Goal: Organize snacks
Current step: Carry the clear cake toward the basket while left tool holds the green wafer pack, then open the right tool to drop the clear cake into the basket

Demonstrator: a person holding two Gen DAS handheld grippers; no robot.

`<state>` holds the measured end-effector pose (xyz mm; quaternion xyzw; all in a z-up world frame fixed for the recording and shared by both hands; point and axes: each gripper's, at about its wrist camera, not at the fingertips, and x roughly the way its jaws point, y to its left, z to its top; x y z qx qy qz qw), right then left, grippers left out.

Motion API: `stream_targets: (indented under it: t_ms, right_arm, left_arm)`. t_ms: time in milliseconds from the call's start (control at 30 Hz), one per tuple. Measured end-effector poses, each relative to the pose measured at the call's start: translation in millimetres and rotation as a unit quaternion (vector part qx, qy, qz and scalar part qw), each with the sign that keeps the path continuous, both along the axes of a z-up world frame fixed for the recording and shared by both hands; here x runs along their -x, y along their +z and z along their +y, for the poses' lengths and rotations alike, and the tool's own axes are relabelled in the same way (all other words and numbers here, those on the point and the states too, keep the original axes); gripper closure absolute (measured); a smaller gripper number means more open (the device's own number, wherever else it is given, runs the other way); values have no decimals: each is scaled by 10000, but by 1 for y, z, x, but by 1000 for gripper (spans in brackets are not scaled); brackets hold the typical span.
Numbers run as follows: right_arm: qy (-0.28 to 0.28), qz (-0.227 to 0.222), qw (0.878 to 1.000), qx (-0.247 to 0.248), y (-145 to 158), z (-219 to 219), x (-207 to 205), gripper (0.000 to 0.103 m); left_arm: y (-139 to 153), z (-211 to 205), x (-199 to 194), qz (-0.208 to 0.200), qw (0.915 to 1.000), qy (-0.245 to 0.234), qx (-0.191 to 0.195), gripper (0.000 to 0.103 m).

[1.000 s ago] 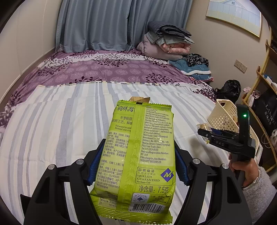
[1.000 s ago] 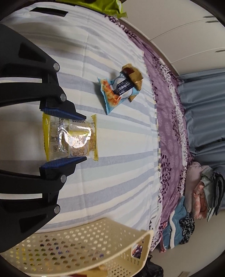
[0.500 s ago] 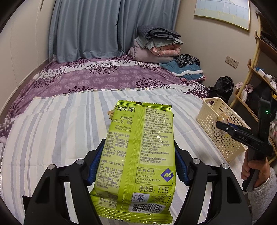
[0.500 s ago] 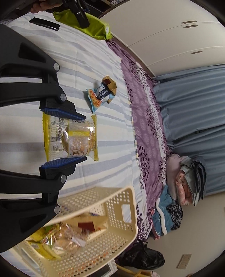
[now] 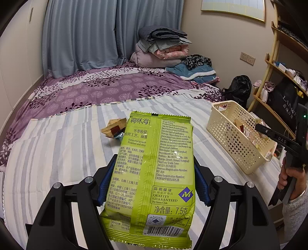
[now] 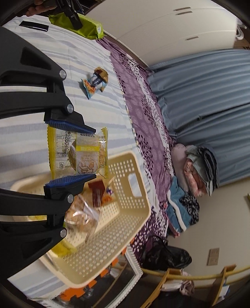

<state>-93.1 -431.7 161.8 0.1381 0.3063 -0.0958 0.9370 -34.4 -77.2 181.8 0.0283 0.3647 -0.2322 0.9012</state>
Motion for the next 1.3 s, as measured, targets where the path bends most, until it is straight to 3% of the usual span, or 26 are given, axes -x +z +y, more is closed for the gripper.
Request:
stream_targets:
  t_ms: [400, 867, 900, 967, 1000, 1300]
  right_arm:
    - [-611, 57, 9981, -64, -13, -53, 19, 62]
    - [-861, 185, 9960, -130, -28, -80, 9, 61]
    - [-871, 189, 9959, -151, -29, -82, 9, 60]
    - [-916, 173, 9955, -157, -29, -84, 9, 44]
    - [-945, 153, 9953, -125, -29, -85, 11, 42]
    - [-1029, 106, 9945, -179, -32, -89, 28, 42]
  left_arm:
    - [2, -37, 7, -11, 9993, -356, -151, 31]
    - [5, -66, 11, -24, 9976, -633, -290, 31]
    - [5, -67, 11, -21, 9975, -650, -293, 31]
    - [5, -70, 11, -21, 9972, -678, -311, 31]
    - [5, -71, 12, -17, 9971, -692, -312, 31]
    - [4, -93, 14, -5, 9951, -912, -382, 31]
